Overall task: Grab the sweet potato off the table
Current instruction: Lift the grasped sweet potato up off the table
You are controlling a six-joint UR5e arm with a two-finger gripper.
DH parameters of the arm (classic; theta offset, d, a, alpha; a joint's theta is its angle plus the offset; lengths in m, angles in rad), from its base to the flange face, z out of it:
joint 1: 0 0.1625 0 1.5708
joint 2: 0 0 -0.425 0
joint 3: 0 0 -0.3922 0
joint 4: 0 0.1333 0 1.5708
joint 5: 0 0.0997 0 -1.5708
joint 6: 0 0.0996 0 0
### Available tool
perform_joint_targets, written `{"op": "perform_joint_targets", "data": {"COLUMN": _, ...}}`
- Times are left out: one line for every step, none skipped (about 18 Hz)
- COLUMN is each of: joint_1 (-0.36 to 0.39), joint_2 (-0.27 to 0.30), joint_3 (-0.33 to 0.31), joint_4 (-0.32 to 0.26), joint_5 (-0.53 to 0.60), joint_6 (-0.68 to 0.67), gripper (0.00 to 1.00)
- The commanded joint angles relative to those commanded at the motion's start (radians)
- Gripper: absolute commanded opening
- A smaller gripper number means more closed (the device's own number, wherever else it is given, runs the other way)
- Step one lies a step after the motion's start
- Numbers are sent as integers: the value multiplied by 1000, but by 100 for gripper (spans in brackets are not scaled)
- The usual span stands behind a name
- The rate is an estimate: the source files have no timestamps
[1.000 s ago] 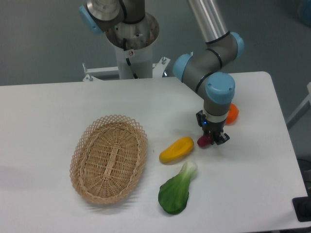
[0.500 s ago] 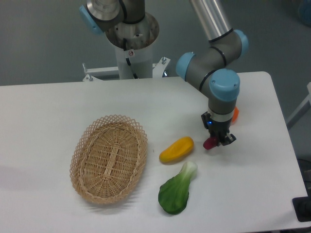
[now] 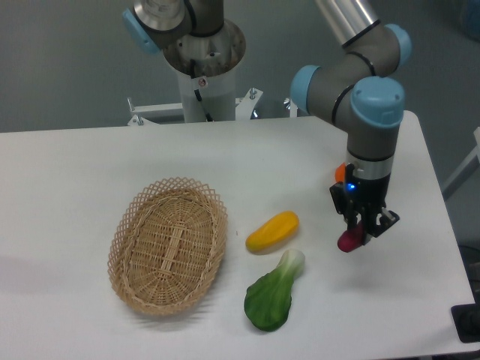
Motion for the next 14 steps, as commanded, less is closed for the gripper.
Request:
{"op": "perform_joint_targets", "data": {"joint_1": -3, "joint_2": 6, "joint_3": 20, "joint_4": -21, "joint_5": -15, "joint_6": -26, "gripper": 26}}
{"op": "perform_joint_targets", "data": {"joint_1": -5, "joint_2": 12, "joint_3": 40, "joint_4": -49, "joint_5": -25, "joint_6": -54, "gripper": 26}}
{"op": "perform_joint_targets", "data": {"joint_1": -5, "joint_2": 14, "joint_3": 60, "joint_4": -74, "joint_5": -29, "joint_6": -75, "gripper": 27}}
{"op": "perform_joint_targets", "data": {"joint_1": -5, "joint_2": 17, "joint_3": 72, "joint_4": -97, "joint_5": -31, "joint_6": -86, "gripper": 27}}
{"op": "perform_joint_targets", "data": {"joint_1": -6, "joint_2": 21, "joint_3": 78, "joint_4": -112, "joint_5": -32, "joint_6": -86, "gripper": 27}}
{"op": "perform_joint_targets", "data": {"joint_1": -8, "joint_2": 28, "joint_3": 80, "joint_4": -120, "joint_5": -34, "joint_6": -88, "gripper": 27}}
{"op": "perform_joint_targets", "data": {"joint_1": -9, "joint_2": 34, "joint_3": 80, "joint_4": -121, "joint_5": -40, "joint_6": -89, "gripper": 27}}
{"op": "perform_joint_targets", "data": {"joint_1": -14, "joint_2": 40, "joint_3": 82, "joint_4": -121, "joint_5": -48, "joint_6": -89, "gripper": 27}}
{"op": "perform_joint_targets", "data": {"joint_1": -18, "joint_2": 44, "joint_3": 82, "joint_4": -123, "joint_5": -52, "joint_6": -100, "gripper": 27}}
{"op": "perform_joint_targets", "data": {"joint_1": -21, "joint_2": 51, "joint_3": 80, "joint_4": -127, "joint_5": -54, "joint_6": -118, "gripper": 27}}
{"op": "perform_joint_targets", "data": {"joint_1": -23, "joint_2": 57, "joint_3": 80, "joint_4": -129, "joint_5": -55, "joint_6": -124, "gripper": 27}}
{"op": "perform_joint_targets", "data": {"joint_1": -26, "joint_2": 64, "joint_3": 77, "joint_4": -132, "joint_5": -58, "joint_6": -126, "gripper": 27}}
{"op": "perform_joint_targets", "data": {"joint_1": -28, "joint_2": 67, "joint_3": 74, "joint_4": -134, "joint_5": -60, "joint_6": -126, "gripper": 27}}
{"op": "perform_joint_targets", "data": {"joint_1": -29, "joint_2": 71, "joint_3": 72, "joint_4": -135, "joint_5": -60, "joint_6": -126, "gripper": 27}}
